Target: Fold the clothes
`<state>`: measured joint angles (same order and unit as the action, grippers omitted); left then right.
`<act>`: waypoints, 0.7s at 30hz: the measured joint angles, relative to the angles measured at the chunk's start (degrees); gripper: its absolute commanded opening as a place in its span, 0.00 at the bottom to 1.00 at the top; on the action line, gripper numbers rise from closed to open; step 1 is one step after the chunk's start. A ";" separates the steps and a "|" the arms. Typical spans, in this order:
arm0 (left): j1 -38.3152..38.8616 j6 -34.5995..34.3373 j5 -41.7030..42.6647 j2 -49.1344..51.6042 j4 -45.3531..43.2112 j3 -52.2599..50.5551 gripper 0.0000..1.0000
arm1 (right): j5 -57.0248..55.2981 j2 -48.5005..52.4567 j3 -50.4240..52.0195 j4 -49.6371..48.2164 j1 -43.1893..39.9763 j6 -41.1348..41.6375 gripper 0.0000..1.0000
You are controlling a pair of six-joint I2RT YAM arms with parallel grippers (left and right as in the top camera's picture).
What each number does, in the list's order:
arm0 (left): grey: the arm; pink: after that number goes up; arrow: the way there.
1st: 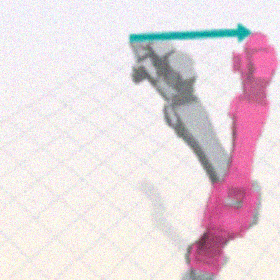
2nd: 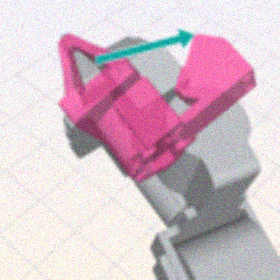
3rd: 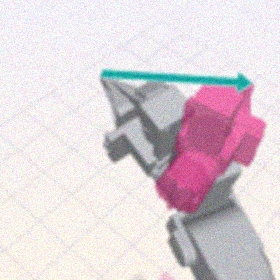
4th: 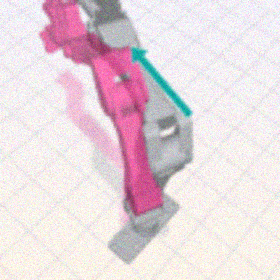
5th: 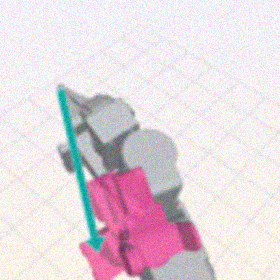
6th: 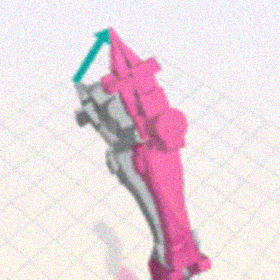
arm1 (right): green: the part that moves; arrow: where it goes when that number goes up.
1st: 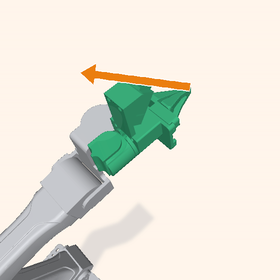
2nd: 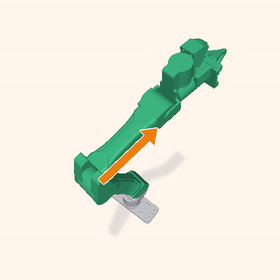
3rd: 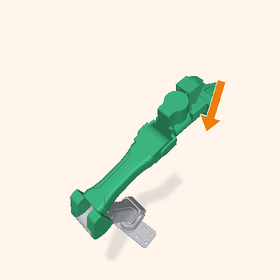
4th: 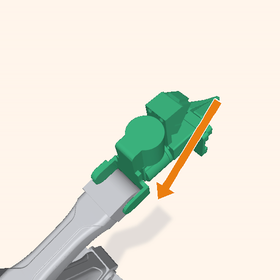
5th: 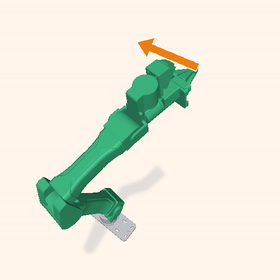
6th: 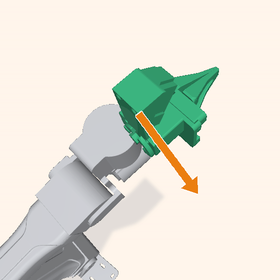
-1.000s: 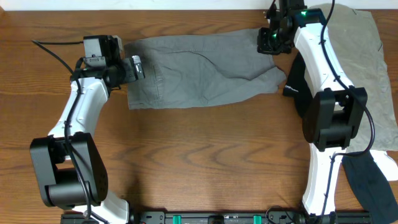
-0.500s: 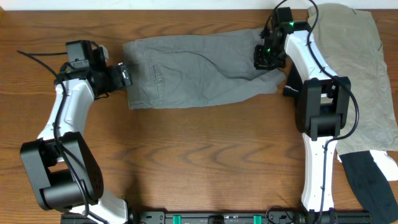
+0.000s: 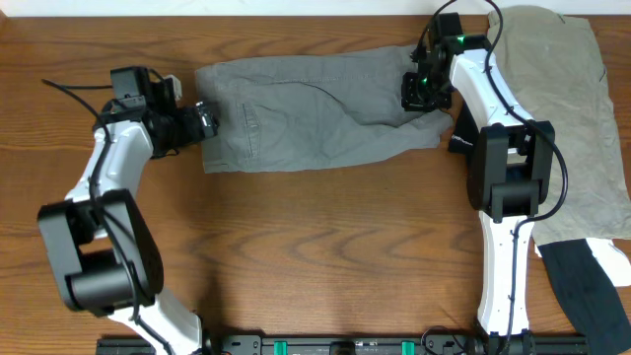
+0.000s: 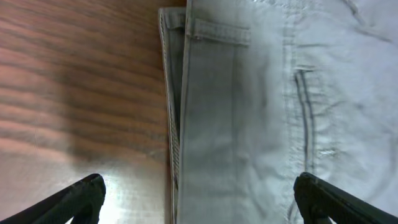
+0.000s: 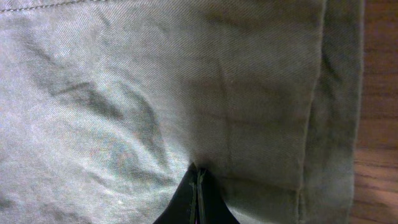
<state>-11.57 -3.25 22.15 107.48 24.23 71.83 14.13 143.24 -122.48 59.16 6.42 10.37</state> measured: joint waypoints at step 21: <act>1.03 0.76 3.23 9.18 -10.32 1.18 0.87 | 0.00 0.07 0.00 -0.70 0.00 0.00 0.01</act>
<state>-10.55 -2.48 25.39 116.66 13.91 73.01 14.13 143.31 -122.48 58.46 6.42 10.37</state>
